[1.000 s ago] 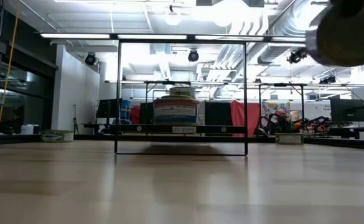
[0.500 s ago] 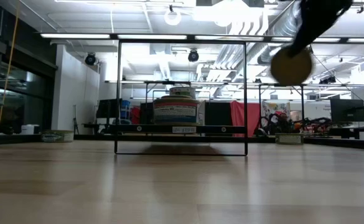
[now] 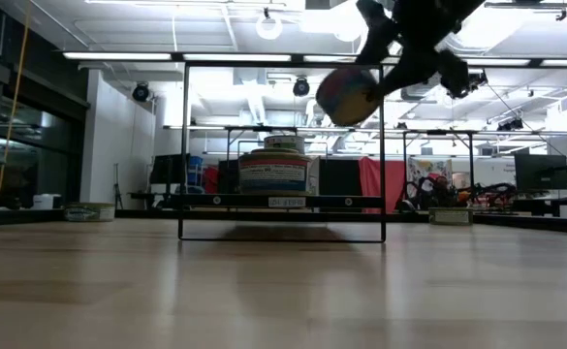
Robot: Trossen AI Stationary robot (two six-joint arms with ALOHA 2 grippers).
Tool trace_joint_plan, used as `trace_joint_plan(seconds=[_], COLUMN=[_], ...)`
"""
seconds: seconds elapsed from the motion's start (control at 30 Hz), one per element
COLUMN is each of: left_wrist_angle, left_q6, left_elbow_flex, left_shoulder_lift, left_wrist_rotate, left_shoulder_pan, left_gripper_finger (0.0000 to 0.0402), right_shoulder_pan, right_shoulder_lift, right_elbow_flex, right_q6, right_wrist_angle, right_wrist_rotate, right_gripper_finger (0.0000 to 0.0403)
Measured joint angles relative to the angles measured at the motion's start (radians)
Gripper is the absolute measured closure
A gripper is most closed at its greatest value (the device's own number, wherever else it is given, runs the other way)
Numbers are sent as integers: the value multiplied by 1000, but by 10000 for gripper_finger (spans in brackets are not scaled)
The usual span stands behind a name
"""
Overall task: Stack canned seafood by type on shelf
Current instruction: Stack the pink and blue tuna cans on top of the pink and blue tuna can
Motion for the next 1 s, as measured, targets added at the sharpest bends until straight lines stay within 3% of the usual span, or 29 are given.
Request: trace_joint_plan(seconds=[0.23,0.63,1.0], left_wrist_angle=[20,57,56], left_q6=[1,46,46], left_elbow_flex=[0,0,0], left_shoulder_lift=[13,12,12], left_wrist_rotate=[-1,7,8], left_shoulder_pan=[4,-6,-6], left_gripper_finger=[402,402,401], right_shoulder_pan=[13,13,13], right_shoulder_lift=[105,237,301], right_elbow_flex=[0,0,1], right_q6=[-289,-402,-430], right_wrist_angle=[104,344,353], right_wrist_rotate=[-30,-152,-262], right_gripper_finger=[241,241,241])
